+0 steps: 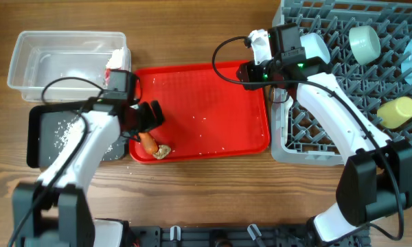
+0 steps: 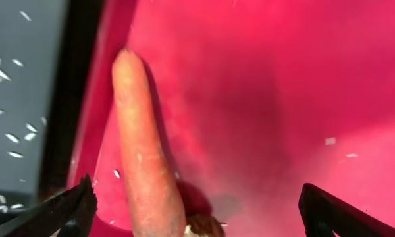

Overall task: Sort waste into correct bins and load items into the dishwasher rack
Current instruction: 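Grasp the orange carrot on the red tray with the left gripper, then drop the carrot onto the black tray with the left gripper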

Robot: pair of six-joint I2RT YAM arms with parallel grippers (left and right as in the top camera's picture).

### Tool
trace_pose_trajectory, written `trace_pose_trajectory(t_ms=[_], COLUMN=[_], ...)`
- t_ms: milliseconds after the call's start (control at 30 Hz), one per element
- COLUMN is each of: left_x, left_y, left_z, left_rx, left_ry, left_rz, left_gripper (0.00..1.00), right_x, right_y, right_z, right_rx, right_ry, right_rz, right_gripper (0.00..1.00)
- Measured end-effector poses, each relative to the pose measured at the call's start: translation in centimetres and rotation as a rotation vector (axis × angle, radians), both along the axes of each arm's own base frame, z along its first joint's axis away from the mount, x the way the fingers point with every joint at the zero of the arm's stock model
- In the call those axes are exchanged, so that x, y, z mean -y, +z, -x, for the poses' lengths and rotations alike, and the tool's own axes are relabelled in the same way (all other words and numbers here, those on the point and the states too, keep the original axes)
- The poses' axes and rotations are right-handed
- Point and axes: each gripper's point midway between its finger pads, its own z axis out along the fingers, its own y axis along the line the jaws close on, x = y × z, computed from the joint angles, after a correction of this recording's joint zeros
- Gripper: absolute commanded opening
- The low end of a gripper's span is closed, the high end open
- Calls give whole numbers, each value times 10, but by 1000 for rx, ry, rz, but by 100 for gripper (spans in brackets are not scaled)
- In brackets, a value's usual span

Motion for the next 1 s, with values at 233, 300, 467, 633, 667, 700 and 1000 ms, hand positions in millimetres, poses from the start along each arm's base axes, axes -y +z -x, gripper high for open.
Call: trace_pose_trajectory(t_ms=[233, 300, 467, 633, 667, 700, 1000], left_x=[1, 0, -3, -3, -3, -3, -12], left_y=[-35, -43, -52, -52, -52, -52, -42], left_z=[11, 14, 17, 16, 16, 16, 3], left_rx=[-124, -152, -183, -182, -181, -179, -135], left_ry=[-12, -7, -1, -2, 1, -3, 36], left_rz=[-35, -41, -63, -63, -63, -62, -49], left_gripper=[93, 73, 31, 17, 14, 11, 6], right_x=[1, 1, 2, 2, 2, 2, 3], right_y=[0, 0, 0, 0, 0, 0, 0], right_z=[0, -1, -1, -2, -2, -2, -2], right_rx=[1, 2, 5, 6, 6, 6, 7], right_ry=[-2, -4, -8, -9, -9, -9, -11], right_rz=[3, 5, 11, 12, 12, 12, 14], right_gripper=[54, 54, 54, 54, 54, 54, 54])
